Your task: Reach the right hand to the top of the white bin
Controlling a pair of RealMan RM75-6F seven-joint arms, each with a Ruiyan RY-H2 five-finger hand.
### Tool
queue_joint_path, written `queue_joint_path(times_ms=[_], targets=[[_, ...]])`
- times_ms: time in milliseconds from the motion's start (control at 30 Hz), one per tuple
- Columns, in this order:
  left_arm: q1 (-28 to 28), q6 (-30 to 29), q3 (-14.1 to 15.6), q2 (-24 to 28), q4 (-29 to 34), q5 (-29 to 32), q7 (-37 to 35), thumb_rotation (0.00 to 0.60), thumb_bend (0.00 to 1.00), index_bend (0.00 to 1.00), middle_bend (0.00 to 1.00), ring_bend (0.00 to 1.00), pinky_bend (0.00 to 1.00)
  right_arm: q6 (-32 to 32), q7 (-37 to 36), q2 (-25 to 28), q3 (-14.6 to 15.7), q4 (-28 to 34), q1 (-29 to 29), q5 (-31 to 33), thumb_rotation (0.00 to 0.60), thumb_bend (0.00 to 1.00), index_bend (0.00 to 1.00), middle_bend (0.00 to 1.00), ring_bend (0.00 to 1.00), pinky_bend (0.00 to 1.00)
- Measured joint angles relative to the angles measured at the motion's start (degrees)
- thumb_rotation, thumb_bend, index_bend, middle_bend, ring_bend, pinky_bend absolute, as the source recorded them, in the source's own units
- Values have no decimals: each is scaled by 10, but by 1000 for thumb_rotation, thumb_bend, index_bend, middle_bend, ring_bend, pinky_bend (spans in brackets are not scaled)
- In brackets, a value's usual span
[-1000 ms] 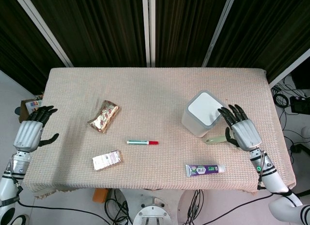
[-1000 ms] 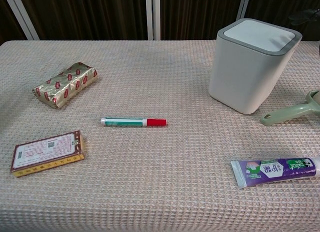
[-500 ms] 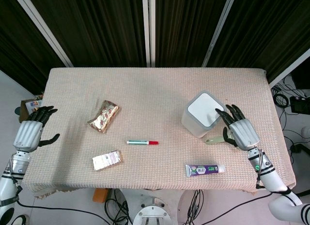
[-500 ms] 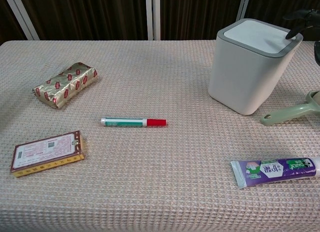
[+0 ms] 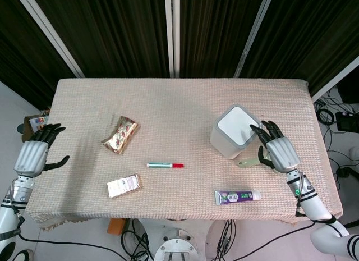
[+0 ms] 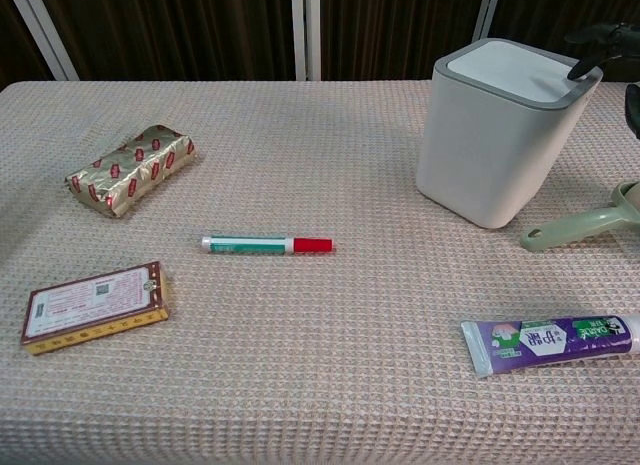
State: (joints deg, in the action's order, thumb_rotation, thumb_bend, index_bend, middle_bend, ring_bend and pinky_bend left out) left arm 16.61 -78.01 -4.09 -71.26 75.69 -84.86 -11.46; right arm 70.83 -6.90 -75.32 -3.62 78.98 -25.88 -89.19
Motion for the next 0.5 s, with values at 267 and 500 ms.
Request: queue_joint_path(times_ms=[267, 500], targets=[[-2, -3, -1, 1, 3, -1, 1, 515, 239, 171, 124, 99, 200, 96, -25, -4, -20, -3, 16, -21, 455, 551, 0, 0, 0, 0], [-21, -31, 5, 7, 8, -8, 8, 455, 239, 171, 124, 99, 200, 184, -46, 26, -9, -8, 90, -27, 457, 420, 0, 0, 0, 0]])
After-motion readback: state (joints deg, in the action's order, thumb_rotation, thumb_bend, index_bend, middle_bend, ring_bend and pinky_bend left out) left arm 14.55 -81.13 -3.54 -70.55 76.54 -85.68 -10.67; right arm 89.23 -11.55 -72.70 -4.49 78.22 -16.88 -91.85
